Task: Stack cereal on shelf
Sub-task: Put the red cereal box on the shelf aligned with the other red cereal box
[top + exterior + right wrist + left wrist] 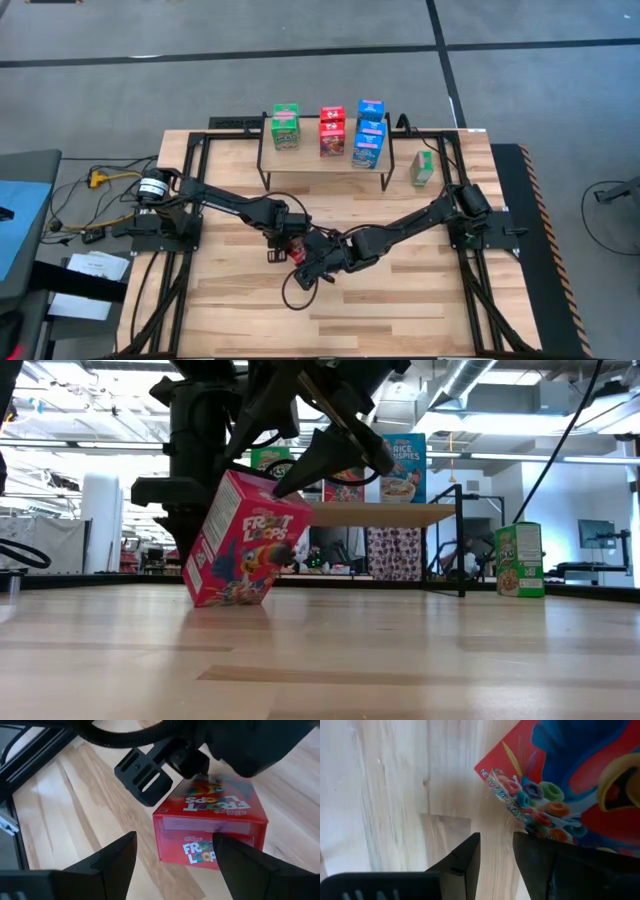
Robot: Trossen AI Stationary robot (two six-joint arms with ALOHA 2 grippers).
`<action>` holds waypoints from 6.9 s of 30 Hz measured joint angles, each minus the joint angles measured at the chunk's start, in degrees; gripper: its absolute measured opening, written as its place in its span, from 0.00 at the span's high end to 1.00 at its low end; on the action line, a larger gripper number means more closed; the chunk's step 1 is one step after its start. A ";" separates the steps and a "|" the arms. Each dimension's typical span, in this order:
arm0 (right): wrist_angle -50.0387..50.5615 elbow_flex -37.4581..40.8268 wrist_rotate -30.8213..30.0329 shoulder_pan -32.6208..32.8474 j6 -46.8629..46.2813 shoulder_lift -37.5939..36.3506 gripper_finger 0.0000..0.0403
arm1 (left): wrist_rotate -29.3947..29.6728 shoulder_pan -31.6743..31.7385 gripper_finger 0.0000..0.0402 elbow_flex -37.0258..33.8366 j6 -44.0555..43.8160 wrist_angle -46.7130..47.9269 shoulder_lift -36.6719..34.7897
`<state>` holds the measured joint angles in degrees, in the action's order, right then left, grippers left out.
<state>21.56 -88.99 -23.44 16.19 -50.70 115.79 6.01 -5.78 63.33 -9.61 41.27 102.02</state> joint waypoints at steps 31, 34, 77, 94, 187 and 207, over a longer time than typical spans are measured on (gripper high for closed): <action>-3.67 -0.34 -0.54 0.48 2.83 0.04 0.28 | -0.89 -0.02 0.73 0.00 4.61 2.14 -2.41; -4.58 -0.35 -0.51 0.48 3.75 0.04 0.28 | -0.69 -0.02 0.73 0.00 5.17 2.99 -2.96; 5.96 9.59 3.87 4.98 48.81 -4.84 0.28 | -1.89 -2.84 0.73 0.66 4.15 -6.12 -9.05; -0.73 11.67 -0.41 5.44 60.86 -0.09 0.28 | -0.82 -2.80 0.73 0.61 2.30 -6.07 -9.05; 6.16 8.74 9.14 3.17 45.15 -0.15 0.98 | 3.38 6.12 0.73 0.52 11.77 -9.81 -9.00; 4.21 8.64 12.82 3.30 41.18 3.76 0.98 | -0.93 10.34 0.73 -4.74 9.52 -15.82 -9.01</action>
<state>25.77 -80.35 -10.62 19.49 -9.52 119.55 5.08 4.56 58.59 -0.09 25.46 93.01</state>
